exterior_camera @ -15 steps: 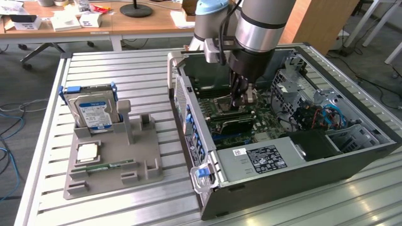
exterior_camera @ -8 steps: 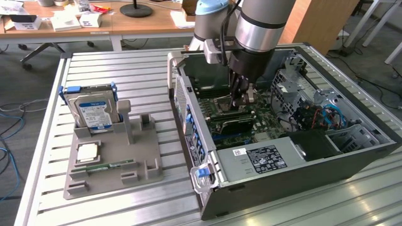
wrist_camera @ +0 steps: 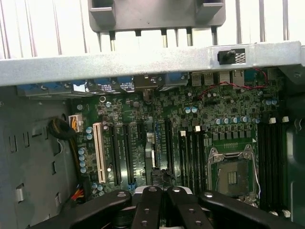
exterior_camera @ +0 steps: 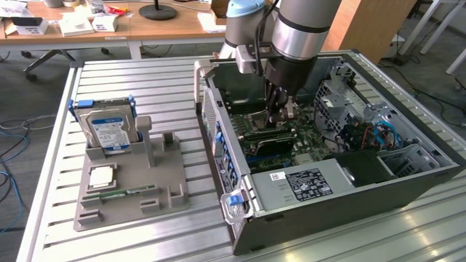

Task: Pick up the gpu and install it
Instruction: 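Press down on the gpu until it lock into place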

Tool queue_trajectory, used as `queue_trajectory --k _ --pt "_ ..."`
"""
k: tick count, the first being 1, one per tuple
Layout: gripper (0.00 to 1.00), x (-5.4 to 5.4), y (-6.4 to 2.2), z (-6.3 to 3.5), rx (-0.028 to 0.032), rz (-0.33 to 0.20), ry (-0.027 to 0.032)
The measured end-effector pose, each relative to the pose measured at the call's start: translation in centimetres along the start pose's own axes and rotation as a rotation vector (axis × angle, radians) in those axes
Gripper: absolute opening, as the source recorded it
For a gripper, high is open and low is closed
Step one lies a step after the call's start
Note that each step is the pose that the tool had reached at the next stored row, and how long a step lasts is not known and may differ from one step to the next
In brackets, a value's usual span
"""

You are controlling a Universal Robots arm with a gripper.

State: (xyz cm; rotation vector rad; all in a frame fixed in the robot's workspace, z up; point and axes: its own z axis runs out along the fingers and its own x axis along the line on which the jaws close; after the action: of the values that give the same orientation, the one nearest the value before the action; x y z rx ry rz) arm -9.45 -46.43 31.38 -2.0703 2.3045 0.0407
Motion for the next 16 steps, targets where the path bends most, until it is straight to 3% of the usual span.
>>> queue_trajectory --k 4,16 --pt "0.11 0.02 0.02 0.54 -0.0001 0.0 -0.0015" --pt "0.11 -0.05 0.02 0.62 -0.0015 -0.029 -0.0006"
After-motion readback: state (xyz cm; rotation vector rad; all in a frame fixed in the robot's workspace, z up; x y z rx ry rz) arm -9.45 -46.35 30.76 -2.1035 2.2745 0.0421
